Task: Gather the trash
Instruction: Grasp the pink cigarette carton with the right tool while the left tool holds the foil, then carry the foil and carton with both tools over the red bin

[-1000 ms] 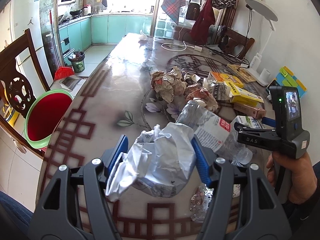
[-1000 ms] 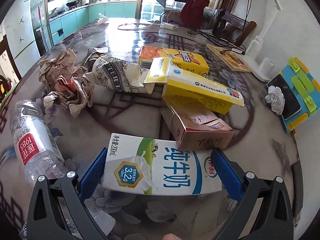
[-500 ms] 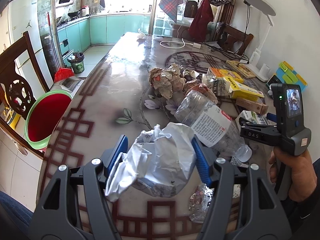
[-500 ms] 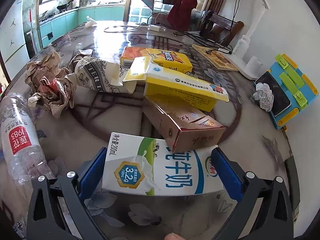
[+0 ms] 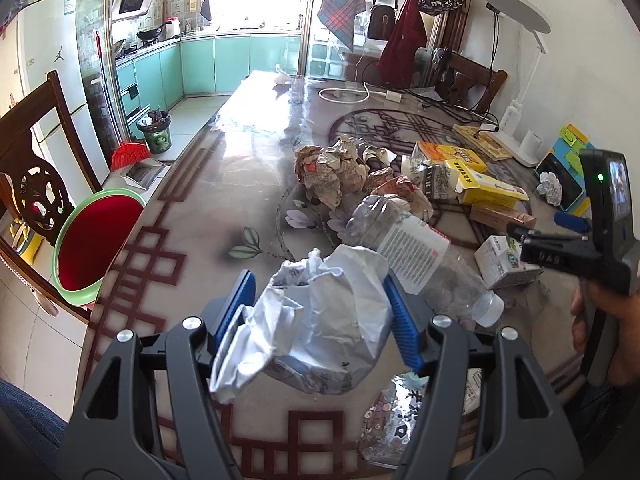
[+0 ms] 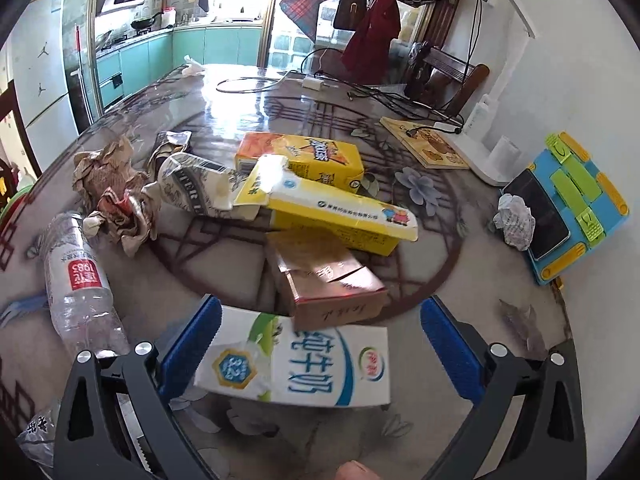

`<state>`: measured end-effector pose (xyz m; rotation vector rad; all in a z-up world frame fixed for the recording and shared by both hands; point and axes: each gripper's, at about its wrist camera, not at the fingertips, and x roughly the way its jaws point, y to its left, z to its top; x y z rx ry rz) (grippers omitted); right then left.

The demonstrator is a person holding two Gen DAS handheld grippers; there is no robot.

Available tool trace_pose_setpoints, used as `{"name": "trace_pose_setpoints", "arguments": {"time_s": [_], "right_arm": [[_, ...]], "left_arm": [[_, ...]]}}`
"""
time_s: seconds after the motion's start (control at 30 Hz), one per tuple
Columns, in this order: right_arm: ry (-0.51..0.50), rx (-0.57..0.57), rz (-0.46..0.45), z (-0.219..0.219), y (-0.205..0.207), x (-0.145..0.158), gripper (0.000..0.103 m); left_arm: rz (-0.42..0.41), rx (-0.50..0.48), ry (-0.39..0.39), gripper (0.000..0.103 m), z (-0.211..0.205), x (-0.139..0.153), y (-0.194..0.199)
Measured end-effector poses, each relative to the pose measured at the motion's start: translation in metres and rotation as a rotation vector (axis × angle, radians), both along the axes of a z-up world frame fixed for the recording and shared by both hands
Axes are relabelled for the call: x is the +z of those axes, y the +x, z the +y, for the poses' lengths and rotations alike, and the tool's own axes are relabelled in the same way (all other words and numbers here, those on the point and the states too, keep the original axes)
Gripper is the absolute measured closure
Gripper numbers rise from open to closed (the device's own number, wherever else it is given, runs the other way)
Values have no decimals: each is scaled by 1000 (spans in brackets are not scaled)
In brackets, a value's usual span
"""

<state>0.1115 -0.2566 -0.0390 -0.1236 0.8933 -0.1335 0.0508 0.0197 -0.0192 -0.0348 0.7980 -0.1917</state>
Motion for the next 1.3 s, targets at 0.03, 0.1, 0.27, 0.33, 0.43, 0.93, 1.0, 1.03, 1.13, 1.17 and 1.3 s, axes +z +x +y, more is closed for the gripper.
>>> {"name": "trace_pose_setpoints", "arguments": {"time_s": [0.03, 0.1, 0.27, 0.33, 0.43, 0.93, 1.0, 1.03, 1.13, 1.17, 1.3], "right_arm": [[14, 12, 19, -6, 6, 0, 6], [60, 60, 49, -11, 16, 0, 6], [42, 150, 151, -15, 43, -15, 6], [67, 155, 181, -17, 51, -19, 8], [104, 143, 233, -21, 60, -27, 46], [87, 266, 19, 57, 23, 49, 50], [107, 304, -7, 81, 23, 63, 50], [115, 322, -18, 95, 24, 68, 50], [145, 383, -32, 135, 29, 79, 50], [160, 408, -32, 151, 33, 81, 50], [180, 490, -40, 210, 40, 89, 50]], "left_arm": [[-1, 0, -5, 41, 1, 0, 0], [-4, 2, -17, 41, 3, 0, -1], [-6, 7, -56, 41, 10, 2, -1], [-12, 10, -69, 41, 14, 5, -2], [-19, 19, -90, 41, 21, 7, -4], [-131, 75, -48, 41, 59, 55, 2], [-155, 104, -15, 41, 76, 67, 8], [-167, 119, 7, 41, 85, 72, 11], [-179, 167, 26, 41, 118, 86, 25], [-180, 186, 34, 41, 130, 89, 29], [-169, 275, 68, 42, 184, 94, 50]]}}
